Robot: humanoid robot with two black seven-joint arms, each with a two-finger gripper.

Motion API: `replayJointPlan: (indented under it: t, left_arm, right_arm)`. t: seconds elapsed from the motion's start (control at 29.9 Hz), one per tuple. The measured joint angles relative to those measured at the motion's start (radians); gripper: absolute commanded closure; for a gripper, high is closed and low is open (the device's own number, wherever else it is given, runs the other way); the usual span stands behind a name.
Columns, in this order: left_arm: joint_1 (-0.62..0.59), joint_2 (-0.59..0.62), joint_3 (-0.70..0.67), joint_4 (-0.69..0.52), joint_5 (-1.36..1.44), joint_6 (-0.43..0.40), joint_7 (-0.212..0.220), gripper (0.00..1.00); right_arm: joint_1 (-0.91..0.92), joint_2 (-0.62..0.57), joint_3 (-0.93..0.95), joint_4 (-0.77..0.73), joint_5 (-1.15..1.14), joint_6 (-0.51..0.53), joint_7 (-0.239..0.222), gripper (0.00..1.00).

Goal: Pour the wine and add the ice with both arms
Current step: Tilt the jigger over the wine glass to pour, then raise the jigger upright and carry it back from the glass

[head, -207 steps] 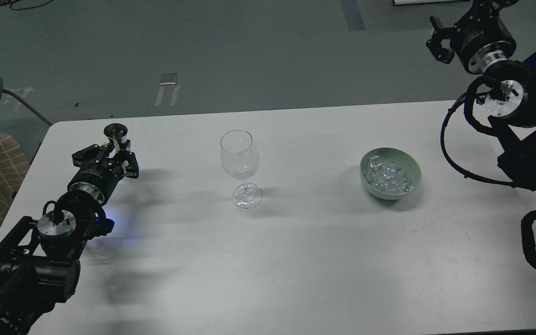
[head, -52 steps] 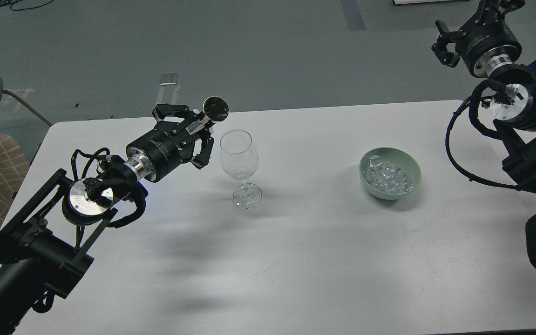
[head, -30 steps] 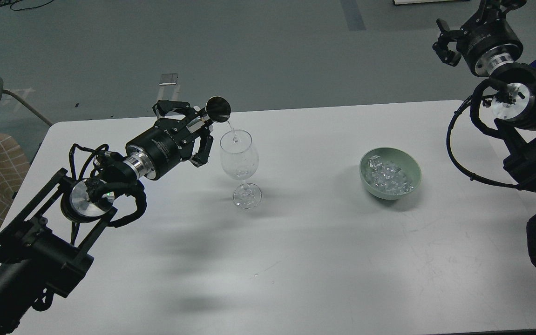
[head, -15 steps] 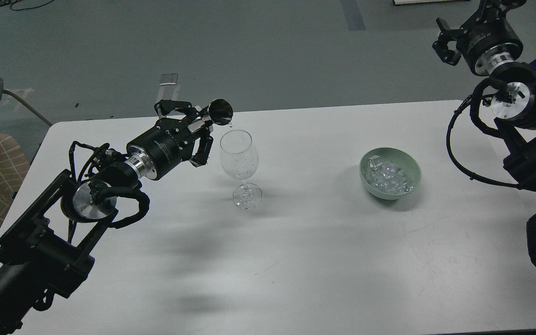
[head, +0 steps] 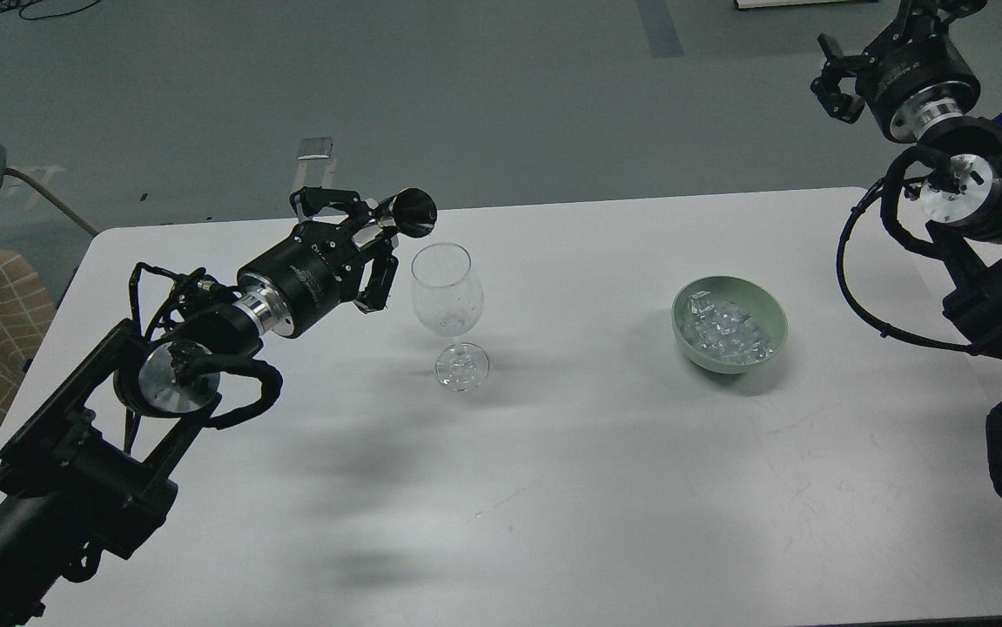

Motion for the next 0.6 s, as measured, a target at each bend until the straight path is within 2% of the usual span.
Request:
replayJointPlan:
  t: [0.6]
  left_arm:
    - [-0.005, 0.003, -0.002, 0.002, 0.108, -0.051, -0.002, 1.0]
  right_arm:
    - [-0.001, -0.002, 0.0, 0.001, -0.001, 0.0, 0.0, 0.0]
